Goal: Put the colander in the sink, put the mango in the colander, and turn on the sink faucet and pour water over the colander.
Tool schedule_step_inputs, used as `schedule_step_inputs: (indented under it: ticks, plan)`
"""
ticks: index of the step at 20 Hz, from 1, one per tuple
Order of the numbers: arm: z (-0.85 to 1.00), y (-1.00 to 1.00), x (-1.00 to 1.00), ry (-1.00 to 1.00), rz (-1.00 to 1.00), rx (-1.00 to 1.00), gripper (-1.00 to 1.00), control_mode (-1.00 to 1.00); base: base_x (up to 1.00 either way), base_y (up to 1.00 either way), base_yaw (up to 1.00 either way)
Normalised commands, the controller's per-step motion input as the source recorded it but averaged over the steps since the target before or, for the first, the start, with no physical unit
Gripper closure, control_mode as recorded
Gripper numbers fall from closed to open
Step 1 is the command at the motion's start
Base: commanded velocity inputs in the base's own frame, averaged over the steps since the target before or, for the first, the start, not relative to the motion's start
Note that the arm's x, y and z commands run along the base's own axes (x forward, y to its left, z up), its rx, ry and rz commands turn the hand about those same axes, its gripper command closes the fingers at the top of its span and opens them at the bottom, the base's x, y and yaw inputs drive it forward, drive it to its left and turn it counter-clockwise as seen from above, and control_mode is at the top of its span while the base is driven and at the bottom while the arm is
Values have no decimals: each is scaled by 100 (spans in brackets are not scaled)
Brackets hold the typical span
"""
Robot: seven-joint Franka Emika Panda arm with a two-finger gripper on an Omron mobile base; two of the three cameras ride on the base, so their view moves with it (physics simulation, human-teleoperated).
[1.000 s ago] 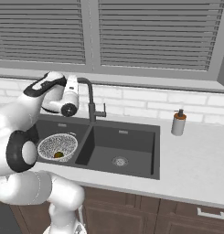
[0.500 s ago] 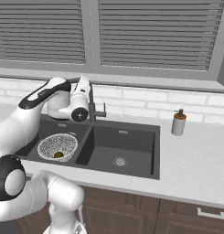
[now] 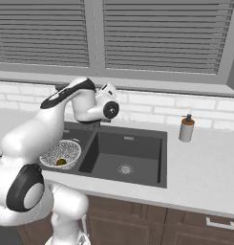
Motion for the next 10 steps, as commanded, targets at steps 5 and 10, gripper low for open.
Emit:
schedule_step_inputs:
  ticks: [5,10]
  plan:
    - [-42,-40,0,2,0,48,-100,-100,0,0,0]
    - [-45,-18,0,0,0,43,-100,-100,0,0,0]
